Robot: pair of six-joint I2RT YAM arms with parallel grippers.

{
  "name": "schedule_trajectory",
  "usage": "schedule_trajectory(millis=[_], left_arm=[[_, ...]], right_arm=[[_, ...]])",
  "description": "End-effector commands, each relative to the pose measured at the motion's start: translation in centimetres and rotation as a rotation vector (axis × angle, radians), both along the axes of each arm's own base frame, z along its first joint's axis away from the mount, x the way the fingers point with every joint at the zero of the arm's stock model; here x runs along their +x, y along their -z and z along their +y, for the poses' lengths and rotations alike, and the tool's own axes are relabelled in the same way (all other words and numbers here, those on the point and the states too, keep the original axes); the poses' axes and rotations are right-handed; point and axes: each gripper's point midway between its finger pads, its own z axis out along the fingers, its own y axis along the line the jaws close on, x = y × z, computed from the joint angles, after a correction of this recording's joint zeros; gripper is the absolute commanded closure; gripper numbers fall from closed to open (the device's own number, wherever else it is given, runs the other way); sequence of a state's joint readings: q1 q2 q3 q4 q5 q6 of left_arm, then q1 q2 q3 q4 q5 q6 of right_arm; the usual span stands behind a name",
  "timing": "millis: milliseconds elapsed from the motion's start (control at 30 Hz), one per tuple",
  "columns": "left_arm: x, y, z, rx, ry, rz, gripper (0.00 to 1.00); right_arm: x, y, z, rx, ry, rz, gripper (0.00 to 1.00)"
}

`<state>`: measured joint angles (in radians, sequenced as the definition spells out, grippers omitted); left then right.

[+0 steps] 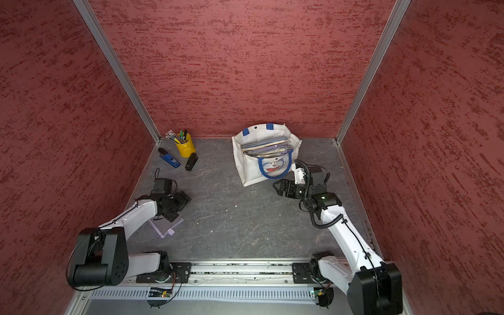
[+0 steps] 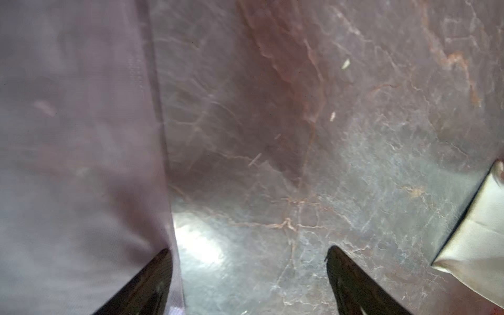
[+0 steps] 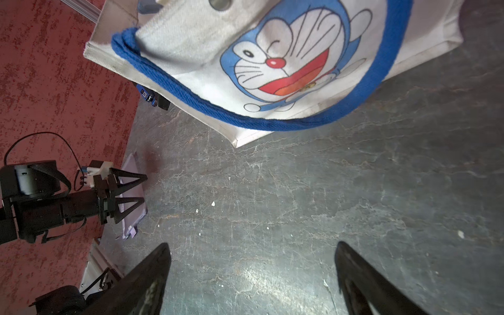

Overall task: Put the pencil pouch into the canvas bag
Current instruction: Move the pencil pouch to the center of the board.

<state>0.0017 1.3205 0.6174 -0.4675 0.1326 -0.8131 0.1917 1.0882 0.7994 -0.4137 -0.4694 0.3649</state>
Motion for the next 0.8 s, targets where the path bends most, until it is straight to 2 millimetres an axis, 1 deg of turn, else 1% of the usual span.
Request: schedule_trajectory(millis=[0, 100, 133, 200, 233, 300, 400, 433, 467, 533, 567, 667, 733, 767], left_arm=[[-0.9, 1.9, -1.8, 0.006, 0.024, 0.057, 0.10], [-1.4, 2.9, -3.4, -0.008, 0.036, 0.067, 0.10], [-1.5, 3.1, -4.2, -0.018, 0.047, 0.065, 0.10], [-1.8, 3.2, -6.2, -0.034, 0.073, 0.060, 0.10], [-1.8, 3.1, -7.5, -0.043, 0.089, 0.053, 0.10], [-1.7, 2.8, -10.7, -0.084, 0.129, 0.021, 0.10], [-1.7, 1.8, -17.0, -0.150, 0.227, -0.012, 0.10], [-1.8, 1.4, -19.4, -0.171, 0.274, -0.017, 0.10], [-1.9, 0.9, -21.7, -0.198, 0.326, -0.023, 0.10], [-2.5, 0.1, -25.2, -0.240, 0.406, -0.028, 0.11], [-2.6, -0.7, -26.9, -0.272, 0.443, -0.044, 0.10], [-2.9, -3.3, -30.0, -0.356, 0.536, -0.106, 0.10], [-2.9, -6.0, -31.2, -0.415, 0.600, -0.180, 0.11], [-2.8, -7.2, -31.3, -0.437, 0.625, -0.216, 0.11]], right_arm=[[1.8, -3.2, 0.8, -0.008, -0.062, -0.114, 0.06], [2.4, -4.2, 0.7, -0.040, -0.077, -0.136, 0.05], [2.5, -4.5, 0.7, -0.046, -0.078, -0.139, 0.05], [2.5, -4.7, 0.7, -0.045, -0.078, -0.143, 0.05], [2.5, -4.7, 0.8, -0.035, -0.078, -0.139, 0.05], [2.2, -4.7, 0.9, -0.013, -0.079, -0.135, 0.05], [1.2, -3.2, 1.0, 0.028, -0.064, -0.089, 0.05], [0.7, -2.4, 1.0, 0.047, -0.056, -0.066, 0.05], [0.3, -1.7, 1.1, 0.063, -0.050, -0.048, 0.05], [-0.6, -0.3, 1.2, 0.090, -0.046, -0.006, 0.05], [-1.1, 0.6, 1.2, 0.100, -0.044, 0.019, 0.05], [-2.1, 2.8, 1.4, 0.118, -0.048, 0.086, 0.05], [-2.5, 3.9, 1.8, 0.143, -0.065, 0.129, 0.06], [-2.6, 4.4, 2.0, 0.154, -0.068, 0.147, 0.07]])
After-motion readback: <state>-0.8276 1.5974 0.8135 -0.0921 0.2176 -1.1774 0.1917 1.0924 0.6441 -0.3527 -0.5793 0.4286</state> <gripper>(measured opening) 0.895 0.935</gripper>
